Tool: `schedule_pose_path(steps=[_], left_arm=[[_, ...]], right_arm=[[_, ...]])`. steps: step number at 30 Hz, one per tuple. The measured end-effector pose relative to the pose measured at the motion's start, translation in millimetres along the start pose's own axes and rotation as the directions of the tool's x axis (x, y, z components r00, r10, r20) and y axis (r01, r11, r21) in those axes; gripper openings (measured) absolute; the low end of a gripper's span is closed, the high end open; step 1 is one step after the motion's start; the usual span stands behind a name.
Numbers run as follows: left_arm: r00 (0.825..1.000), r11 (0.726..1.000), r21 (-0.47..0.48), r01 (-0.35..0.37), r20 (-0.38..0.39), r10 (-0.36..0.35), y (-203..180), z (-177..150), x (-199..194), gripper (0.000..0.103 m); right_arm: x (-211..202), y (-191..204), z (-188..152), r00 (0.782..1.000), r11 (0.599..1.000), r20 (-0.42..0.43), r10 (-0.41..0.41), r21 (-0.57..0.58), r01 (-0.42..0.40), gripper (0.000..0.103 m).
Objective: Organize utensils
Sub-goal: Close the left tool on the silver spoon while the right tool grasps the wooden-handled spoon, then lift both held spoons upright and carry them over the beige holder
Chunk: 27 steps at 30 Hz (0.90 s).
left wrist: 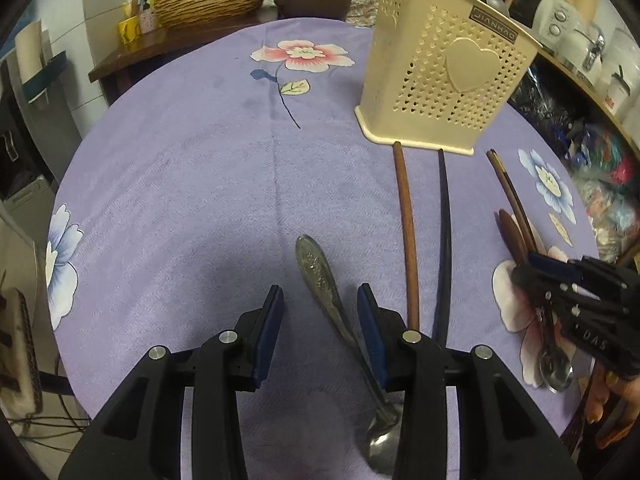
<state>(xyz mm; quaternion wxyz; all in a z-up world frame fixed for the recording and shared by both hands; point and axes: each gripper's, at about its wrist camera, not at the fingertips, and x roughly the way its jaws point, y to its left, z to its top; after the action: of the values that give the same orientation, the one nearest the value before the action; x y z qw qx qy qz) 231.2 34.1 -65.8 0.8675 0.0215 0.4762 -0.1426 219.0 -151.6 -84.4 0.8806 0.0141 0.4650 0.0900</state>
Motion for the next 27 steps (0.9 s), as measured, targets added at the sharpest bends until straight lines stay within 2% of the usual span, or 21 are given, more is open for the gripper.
schedule_pose_path(steps=[5, 9, 10, 13, 15, 16, 17, 22, 25, 27], left_arm=[[0.997, 0.998, -0.011, -0.069, 0.033, 0.069, -11, 2, 5, 0.037], [0.992, 0.993, -0.010, -0.114, 0.048, 0.114, -12, 9, 11, 0.021], [0.992, 0.993, -0.010, -0.118, 0.048, 0.118, -12, 11, 12, 0.017], [0.992, 0.993, -0.004, -0.118, 0.051, 0.118, -12, 15, 14, 0.016], [0.992, 0.994, -0.008, -0.110, 0.060, 0.110, -11, 16, 14, 0.014], [0.993, 0.995, -0.014, -0.102, 0.066, 0.102, -11, 16, 13, 0.006], [0.993, 0.995, -0.022, -0.095, 0.075, 0.096, -9, 18, 10, 0.004], [0.989, 0.996, -0.041, -0.075, 0.126, 0.080, -5, 24, -6, 0.003], [0.985, 0.997, -0.043, -0.059, 0.160, 0.066, -3, 24, -21, 0.002], [0.981, 0.998, -0.057, -0.022, 0.193, 0.033, 1, 25, -36, 0.003]], right_arm=[[4, 7, 2, 0.999, 0.999, 0.014, -0.036, -0.018, 0.036, 0.028], [9, 8, 9, 0.999, 0.999, 0.021, -0.049, -0.018, 0.049, 0.028], [10, 8, 11, 0.998, 0.998, 0.025, -0.054, -0.018, 0.054, 0.027], [14, 12, 16, 0.997, 0.997, 0.032, -0.069, -0.028, 0.070, 0.017], [14, 10, 18, 0.999, 0.999, 0.031, -0.039, -0.016, 0.039, 0.017], [14, 9, 18, 0.999, 1.000, 0.032, -0.024, -0.008, 0.025, 0.017], [13, 8, 17, 0.999, 1.000, 0.036, -0.015, -0.003, 0.016, 0.017], [-4, -4, 17, 0.991, 0.991, 0.067, 0.117, 0.061, -0.121, 0.016], [-30, -8, 18, 0.982, 0.986, 0.118, 0.149, 0.052, -0.156, 0.017], [-50, -14, 18, 0.970, 0.978, 0.152, 0.189, 0.056, -0.199, 0.017]])
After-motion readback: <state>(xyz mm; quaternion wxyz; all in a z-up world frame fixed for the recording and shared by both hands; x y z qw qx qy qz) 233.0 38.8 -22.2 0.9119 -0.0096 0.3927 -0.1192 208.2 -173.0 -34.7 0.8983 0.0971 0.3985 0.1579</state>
